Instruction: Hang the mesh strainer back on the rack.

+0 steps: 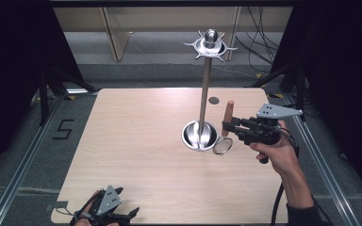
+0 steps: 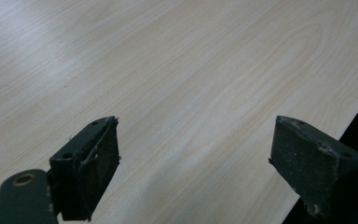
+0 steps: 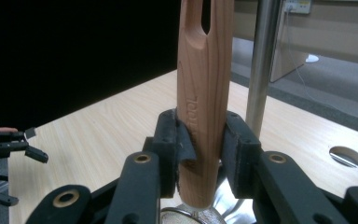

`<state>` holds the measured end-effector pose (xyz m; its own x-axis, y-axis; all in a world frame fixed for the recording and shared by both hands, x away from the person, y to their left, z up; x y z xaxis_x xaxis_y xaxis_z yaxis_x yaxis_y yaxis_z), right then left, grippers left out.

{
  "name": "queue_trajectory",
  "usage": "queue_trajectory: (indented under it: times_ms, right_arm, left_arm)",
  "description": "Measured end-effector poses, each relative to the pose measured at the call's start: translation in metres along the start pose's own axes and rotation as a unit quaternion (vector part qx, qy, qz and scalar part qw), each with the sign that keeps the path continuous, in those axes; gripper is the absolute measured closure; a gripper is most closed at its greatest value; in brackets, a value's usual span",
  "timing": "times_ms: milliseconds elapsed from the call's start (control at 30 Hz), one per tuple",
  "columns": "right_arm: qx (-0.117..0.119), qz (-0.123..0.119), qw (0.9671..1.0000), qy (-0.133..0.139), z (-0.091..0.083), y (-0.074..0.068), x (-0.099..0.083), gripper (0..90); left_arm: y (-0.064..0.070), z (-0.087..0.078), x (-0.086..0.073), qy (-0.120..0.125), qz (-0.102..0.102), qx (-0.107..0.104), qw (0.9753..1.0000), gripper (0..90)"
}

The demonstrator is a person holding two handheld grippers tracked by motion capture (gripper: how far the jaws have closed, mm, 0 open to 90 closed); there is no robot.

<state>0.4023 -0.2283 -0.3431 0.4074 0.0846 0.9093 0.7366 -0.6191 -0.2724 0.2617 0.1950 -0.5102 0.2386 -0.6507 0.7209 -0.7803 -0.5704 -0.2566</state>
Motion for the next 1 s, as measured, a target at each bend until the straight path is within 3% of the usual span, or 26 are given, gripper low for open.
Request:
queue_trajectory:
  times_ms: [300, 333, 367, 400, 467, 500, 533, 567, 633, 733, 800, 900, 967, 1000]
  right_arm:
    - [-0.012, -0.002, 0.9999, 0.012, -0.005, -0.002, 0.029, 70.4]
    - [-0.013, -0.005, 0.9998, 0.012, -0.006, -0.003, 0.033, 70.5]
    - [-0.013, -0.005, 0.9998, 0.012, -0.006, -0.003, 0.033, 70.5]
    - [-0.009, -0.003, 0.9999, 0.010, -0.005, -0.005, 0.040, 70.4]
    - [-0.013, -0.010, 0.9997, 0.016, -0.004, -0.006, 0.048, 70.4]
    - [-0.011, -0.008, 0.9998, 0.017, -0.003, -0.008, 0.051, 70.4]
    - [-0.011, -0.008, 0.9998, 0.017, -0.003, -0.008, 0.051, 70.4]
    - [-0.008, -0.013, 0.9997, 0.020, -0.002, -0.010, 0.059, 70.5]
    - [-0.006, -0.010, 0.9997, 0.020, -0.001, -0.011, 0.065, 70.5]
    - [-0.009, -0.013, 0.9997, 0.021, 0.002, -0.013, 0.075, 70.4]
    - [-0.006, -0.015, 0.9996, 0.021, 0.004, -0.014, 0.080, 70.5]
    - [-0.009, -0.013, 0.9997, 0.017, 0.005, -0.015, 0.087, 70.5]
    - [-0.006, -0.011, 0.9997, 0.018, 0.007, -0.015, 0.091, 70.5]
    - [-0.013, -0.009, 0.9997, 0.017, 0.006, -0.015, 0.093, 70.5]
  left_arm:
    - [-0.002, -0.001, 0.000, -0.007, 0.007, -0.003, 0.9999, 14.8]
    - [0.001, 0.001, 0.000, 0.000, -0.015, -0.006, 0.9999, 14.8]
    - [0.001, 0.001, 0.000, 0.000, -0.015, -0.006, 0.9999, 14.7]
    - [-0.001, 0.001, 0.001, 0.004, 0.002, -0.006, 1.0000, 14.8]
    - [0.001, 0.001, 0.000, 0.001, -0.015, -0.009, 0.9998, 14.8]
    - [-0.001, 0.001, 0.001, 0.005, 0.003, -0.007, 1.0000, 14.8]
    - [-0.001, 0.001, 0.001, 0.005, 0.003, -0.007, 1.0000, 14.8]
    - [0.001, 0.000, 0.000, -0.004, -0.020, -0.010, 0.9997, 14.8]
    - [0.000, 0.000, 0.000, -0.005, -0.011, -0.005, 0.9999, 14.8]
    - [0.001, 0.000, 0.000, -0.002, -0.021, -0.010, 0.9997, 14.8]
    - [-0.001, 0.000, 0.000, -0.005, -0.002, 0.000, 1.0000, 14.8]
    - [0.000, 0.001, 0.000, -0.005, -0.010, -0.003, 0.9999, 14.8]
    - [-0.002, 0.000, 0.001, 0.004, 0.007, -0.004, 1.0000, 14.8]
    - [0.000, 0.000, 0.002, 0.006, -0.001, -0.005, 1.0000, 14.8]
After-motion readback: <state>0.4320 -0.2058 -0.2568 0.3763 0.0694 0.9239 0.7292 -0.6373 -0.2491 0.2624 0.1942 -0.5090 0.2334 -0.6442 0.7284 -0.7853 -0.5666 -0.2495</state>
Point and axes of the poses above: each handheld gripper's, and its own axes: z roughly forward along the jaws, x roughly out of its top, y roughly to its right, the point moved 2 cm from there along z, roughly forward along the jaws, and after that the axes turned 10 degrees about z, right-handed, at the moved point
